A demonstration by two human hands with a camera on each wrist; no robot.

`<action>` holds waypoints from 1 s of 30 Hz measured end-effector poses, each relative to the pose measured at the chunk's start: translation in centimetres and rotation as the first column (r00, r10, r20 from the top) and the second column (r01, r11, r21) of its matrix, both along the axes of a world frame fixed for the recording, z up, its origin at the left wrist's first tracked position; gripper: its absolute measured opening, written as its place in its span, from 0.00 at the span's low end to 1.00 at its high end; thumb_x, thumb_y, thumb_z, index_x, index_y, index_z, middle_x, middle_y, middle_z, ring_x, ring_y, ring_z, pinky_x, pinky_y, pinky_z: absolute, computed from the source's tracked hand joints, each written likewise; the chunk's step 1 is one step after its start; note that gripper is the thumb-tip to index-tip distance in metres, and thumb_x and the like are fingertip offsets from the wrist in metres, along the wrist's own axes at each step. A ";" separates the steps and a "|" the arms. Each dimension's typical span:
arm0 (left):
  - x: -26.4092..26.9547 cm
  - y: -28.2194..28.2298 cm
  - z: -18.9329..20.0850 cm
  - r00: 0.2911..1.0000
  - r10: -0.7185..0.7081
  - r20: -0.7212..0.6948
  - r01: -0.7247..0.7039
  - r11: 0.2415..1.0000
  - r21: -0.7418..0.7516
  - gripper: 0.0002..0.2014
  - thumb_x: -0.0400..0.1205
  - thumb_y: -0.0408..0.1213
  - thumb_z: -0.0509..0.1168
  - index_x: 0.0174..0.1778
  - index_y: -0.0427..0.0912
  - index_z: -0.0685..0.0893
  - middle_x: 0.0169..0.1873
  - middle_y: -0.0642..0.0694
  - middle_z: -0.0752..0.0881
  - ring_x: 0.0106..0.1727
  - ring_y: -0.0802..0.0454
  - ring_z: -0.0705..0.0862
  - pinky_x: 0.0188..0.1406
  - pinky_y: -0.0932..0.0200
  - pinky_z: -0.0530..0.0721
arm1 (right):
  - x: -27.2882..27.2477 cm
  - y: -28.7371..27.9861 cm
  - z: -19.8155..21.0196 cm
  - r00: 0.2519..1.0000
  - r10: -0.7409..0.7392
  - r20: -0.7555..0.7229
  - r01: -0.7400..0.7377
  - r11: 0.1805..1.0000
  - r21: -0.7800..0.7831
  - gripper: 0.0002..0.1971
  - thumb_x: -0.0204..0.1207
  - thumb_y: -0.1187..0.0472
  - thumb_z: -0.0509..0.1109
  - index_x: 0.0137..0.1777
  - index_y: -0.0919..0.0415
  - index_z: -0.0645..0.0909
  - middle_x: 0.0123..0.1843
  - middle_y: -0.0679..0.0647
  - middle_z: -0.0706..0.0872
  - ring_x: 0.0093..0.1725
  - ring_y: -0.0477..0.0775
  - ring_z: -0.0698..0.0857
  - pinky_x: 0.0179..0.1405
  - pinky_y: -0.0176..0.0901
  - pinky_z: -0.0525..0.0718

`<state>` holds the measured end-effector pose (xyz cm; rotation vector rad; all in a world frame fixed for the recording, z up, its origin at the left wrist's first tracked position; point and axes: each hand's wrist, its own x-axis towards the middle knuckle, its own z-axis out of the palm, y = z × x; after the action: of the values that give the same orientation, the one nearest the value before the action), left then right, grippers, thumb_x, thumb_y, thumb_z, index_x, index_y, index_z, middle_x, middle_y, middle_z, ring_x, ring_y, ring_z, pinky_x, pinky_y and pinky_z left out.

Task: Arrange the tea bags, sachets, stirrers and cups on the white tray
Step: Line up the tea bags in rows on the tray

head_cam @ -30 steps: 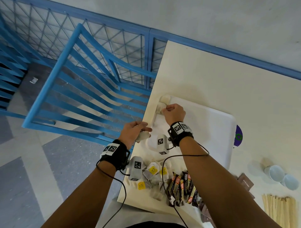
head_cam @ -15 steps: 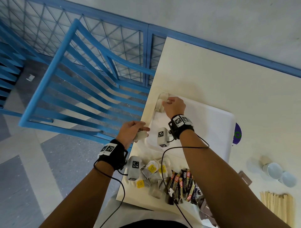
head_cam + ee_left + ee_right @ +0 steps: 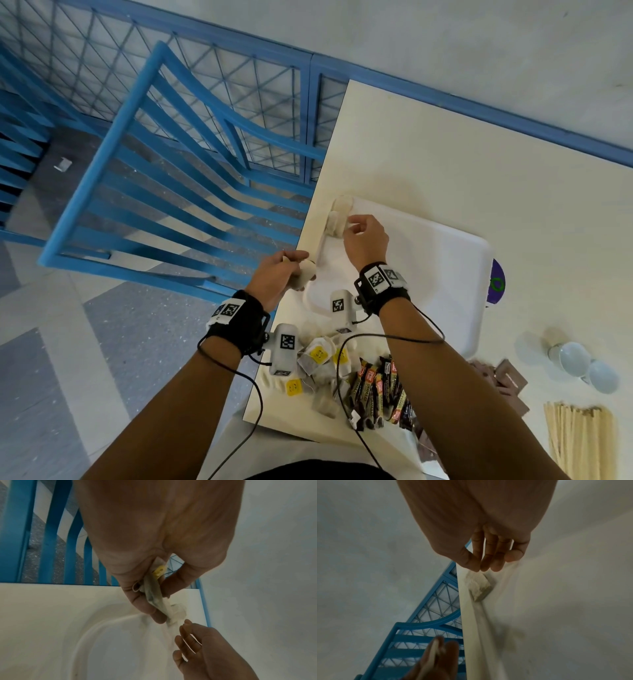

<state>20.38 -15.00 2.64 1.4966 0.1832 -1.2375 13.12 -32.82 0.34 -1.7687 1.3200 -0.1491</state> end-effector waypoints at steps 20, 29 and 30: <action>-0.5 0.8 -0.3 0.999 0.012 0.034 -0.010 0.998 -0.064 0.11 0.86 0.16 0.58 0.59 0.31 0.79 0.48 0.33 0.86 0.37 0.43 0.93 0.30 0.55 0.88 | 2.3 -2.4 -1.0 0.996 0.087 -0.020 -0.088 0.992 -0.086 0.07 0.80 0.57 0.73 0.53 0.58 0.87 0.50 0.53 0.91 0.55 0.57 0.87 0.60 0.49 0.84; -0.1 0.6 -0.8 0.997 0.072 0.029 -0.069 0.995 -0.075 0.11 0.85 0.18 0.64 0.61 0.32 0.79 0.48 0.31 0.86 0.36 0.43 0.93 0.33 0.55 0.90 | 1.1 -1.3 -0.3 0.996 -0.058 0.068 0.059 0.998 -0.006 0.15 0.78 0.62 0.73 0.64 0.56 0.78 0.43 0.49 0.85 0.48 0.54 0.86 0.53 0.50 0.86; 0.0 0.5 -0.8 0.996 0.077 0.036 -0.074 0.995 -0.073 0.11 0.84 0.20 0.66 0.61 0.32 0.80 0.49 0.32 0.86 0.37 0.44 0.92 0.34 0.55 0.90 | 0.6 -0.9 -0.1 0.995 -0.061 0.081 0.062 0.998 -0.004 0.14 0.78 0.63 0.72 0.63 0.56 0.78 0.42 0.48 0.84 0.47 0.53 0.86 0.52 0.50 0.86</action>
<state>20.37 -14.47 1.84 1.4380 0.1666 -1.1431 13.70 -33.77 0.23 -1.7102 1.3177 -0.2566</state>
